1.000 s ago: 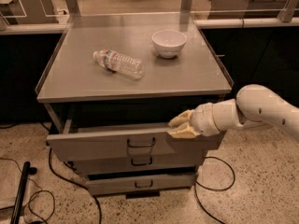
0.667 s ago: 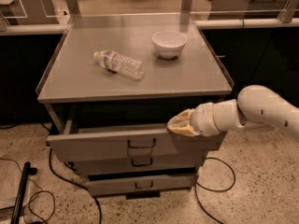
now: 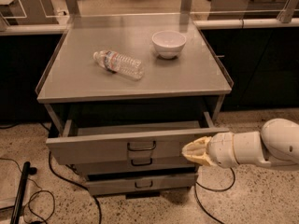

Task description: Open top drawer

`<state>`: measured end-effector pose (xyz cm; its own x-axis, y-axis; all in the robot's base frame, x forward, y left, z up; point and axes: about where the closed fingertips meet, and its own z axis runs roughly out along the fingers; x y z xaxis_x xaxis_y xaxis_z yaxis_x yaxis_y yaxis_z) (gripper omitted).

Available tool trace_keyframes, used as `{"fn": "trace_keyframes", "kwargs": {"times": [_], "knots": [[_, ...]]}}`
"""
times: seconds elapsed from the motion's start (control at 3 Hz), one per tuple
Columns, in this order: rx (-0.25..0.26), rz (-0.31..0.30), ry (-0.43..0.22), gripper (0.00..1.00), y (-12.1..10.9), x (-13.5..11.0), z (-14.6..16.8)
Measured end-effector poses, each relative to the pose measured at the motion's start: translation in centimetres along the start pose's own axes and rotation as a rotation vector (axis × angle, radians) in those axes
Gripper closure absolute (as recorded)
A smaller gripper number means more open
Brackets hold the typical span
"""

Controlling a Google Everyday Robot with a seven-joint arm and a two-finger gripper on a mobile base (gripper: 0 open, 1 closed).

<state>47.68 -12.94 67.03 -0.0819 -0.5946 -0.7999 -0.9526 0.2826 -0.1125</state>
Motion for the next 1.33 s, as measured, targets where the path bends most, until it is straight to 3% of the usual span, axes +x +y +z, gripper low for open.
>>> {"fn": "trace_keyframes", "kwargs": {"times": [0.33,0.67,1.0,1.33], "knots": [[0.0,0.004,0.002,0.53,0.0,0.1,-0.1],[-0.001,0.005,0.003,0.31,0.1,0.2,-0.1],[0.046,-0.03,0.051,0.07,-0.6,-1.6,-3.8],[0.056,-0.052,0.061,0.0,-0.6,-2.7,-4.4]]}}
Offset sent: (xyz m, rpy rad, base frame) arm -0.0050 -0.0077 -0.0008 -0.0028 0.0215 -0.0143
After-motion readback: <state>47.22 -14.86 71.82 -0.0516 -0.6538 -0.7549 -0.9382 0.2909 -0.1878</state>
